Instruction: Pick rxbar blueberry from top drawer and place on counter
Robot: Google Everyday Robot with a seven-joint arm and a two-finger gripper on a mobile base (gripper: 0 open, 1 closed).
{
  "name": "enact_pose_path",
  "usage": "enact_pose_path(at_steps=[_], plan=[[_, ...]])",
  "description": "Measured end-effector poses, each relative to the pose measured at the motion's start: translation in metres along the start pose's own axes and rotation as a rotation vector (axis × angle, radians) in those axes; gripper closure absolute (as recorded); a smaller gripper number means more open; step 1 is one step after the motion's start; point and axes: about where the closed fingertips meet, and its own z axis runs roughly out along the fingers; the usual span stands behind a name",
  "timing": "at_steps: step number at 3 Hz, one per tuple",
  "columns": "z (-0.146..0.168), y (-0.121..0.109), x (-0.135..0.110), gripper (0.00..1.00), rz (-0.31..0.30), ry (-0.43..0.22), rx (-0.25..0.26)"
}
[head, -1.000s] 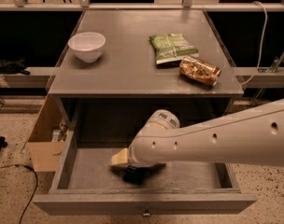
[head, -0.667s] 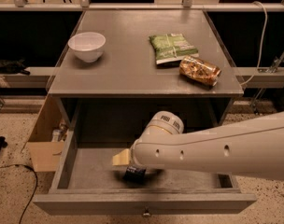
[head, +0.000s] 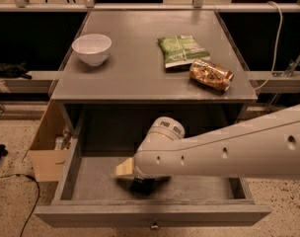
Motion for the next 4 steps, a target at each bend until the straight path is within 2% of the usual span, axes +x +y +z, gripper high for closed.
enact_pose_path(at_steps=[2,4], plan=[[0.005,-0.004,0.000,0.00,0.018,-0.008,0.040],[0.016,-0.004,0.004,0.00,0.019,0.001,0.054]])
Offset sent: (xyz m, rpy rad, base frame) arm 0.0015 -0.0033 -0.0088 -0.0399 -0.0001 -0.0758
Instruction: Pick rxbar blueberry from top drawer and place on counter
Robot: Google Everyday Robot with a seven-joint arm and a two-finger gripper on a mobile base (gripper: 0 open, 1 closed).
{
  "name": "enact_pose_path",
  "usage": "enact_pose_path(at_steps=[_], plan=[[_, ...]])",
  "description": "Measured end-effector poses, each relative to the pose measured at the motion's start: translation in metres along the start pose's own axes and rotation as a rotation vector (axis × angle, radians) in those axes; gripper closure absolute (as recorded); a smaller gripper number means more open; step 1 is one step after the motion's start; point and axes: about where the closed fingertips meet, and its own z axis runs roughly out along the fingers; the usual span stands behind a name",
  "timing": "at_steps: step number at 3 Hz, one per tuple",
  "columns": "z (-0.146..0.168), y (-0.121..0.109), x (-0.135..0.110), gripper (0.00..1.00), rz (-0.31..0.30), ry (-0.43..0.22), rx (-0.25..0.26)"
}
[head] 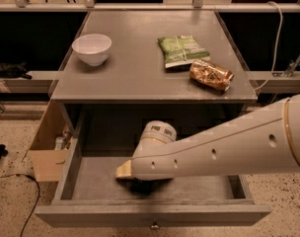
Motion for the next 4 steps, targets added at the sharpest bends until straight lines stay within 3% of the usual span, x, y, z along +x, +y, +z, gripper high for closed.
enact_pose_path(at_steps=[1,2,3,4], plan=[[0.000,0.000,0.000,0.16,0.000,0.000,0.000],[0.000,0.000,0.000,0.47,0.000,0.000,0.000],[0.000,0.000,0.000,0.72,0.000,0.000,0.000],[-0.020,0.001,-0.006,1.00,-0.007,-0.003,0.000]])
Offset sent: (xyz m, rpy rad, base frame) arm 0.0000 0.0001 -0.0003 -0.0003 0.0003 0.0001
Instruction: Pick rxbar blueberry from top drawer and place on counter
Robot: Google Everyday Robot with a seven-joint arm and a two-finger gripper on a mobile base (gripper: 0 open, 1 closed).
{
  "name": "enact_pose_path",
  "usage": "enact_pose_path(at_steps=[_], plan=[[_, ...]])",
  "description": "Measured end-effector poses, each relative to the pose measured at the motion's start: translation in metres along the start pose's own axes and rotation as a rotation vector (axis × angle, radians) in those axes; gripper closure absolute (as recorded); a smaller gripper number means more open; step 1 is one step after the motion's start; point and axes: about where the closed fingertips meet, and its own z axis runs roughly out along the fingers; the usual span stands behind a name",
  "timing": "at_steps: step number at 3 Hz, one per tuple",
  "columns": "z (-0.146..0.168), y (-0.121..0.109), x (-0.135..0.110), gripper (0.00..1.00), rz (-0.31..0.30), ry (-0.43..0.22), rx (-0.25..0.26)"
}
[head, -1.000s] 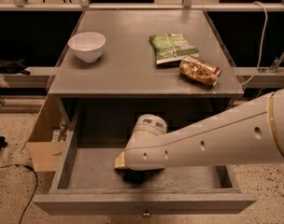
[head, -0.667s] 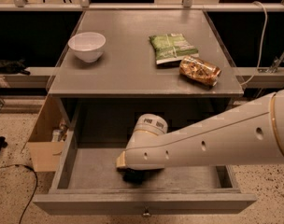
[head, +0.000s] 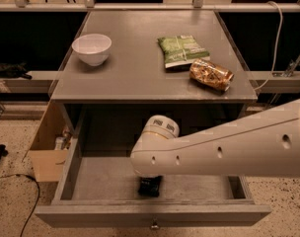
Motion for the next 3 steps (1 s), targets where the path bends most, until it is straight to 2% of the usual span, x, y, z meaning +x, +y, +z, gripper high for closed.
enact_pose_path(at_steps=[1,2,3], plan=[[-0.004,-0.002,0.000,1.00,-0.015,-0.009,-0.002],[-0.028,-0.039,0.017,1.00,0.012,-0.068,-0.010],[-0.057,-0.086,0.037,1.00,0.061,-0.135,0.009]])
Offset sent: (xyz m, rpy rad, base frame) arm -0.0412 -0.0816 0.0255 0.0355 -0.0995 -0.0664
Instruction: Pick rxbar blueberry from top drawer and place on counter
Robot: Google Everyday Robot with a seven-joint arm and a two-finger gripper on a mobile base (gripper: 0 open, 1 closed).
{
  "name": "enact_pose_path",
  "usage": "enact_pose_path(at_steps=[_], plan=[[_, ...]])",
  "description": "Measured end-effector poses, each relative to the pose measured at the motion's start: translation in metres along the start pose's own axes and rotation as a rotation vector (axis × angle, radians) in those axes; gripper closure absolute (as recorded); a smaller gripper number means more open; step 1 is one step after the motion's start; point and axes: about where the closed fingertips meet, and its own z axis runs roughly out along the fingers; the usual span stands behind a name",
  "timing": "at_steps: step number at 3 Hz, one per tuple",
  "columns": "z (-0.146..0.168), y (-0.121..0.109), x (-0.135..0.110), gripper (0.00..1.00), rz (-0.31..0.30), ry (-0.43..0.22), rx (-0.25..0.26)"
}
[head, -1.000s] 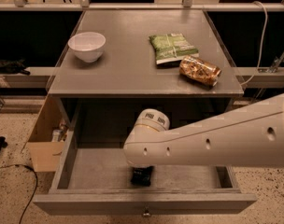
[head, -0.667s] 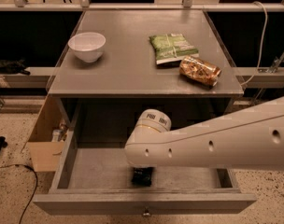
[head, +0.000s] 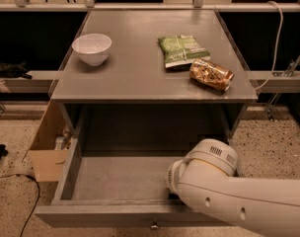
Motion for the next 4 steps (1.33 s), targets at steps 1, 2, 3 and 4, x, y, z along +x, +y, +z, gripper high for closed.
enact_pose_path(at_steps=[1,2,3,4], plan=[[0.000,0.001,-0.001,1.00,-0.011,0.001,-0.003],[-0.015,-0.001,-0.013,1.00,-0.008,-0.028,-0.024],[-0.050,-0.007,-0.036,1.00,-0.008,-0.087,-0.030],[-0.097,-0.012,-0.066,1.00,-0.004,-0.173,-0.047]])
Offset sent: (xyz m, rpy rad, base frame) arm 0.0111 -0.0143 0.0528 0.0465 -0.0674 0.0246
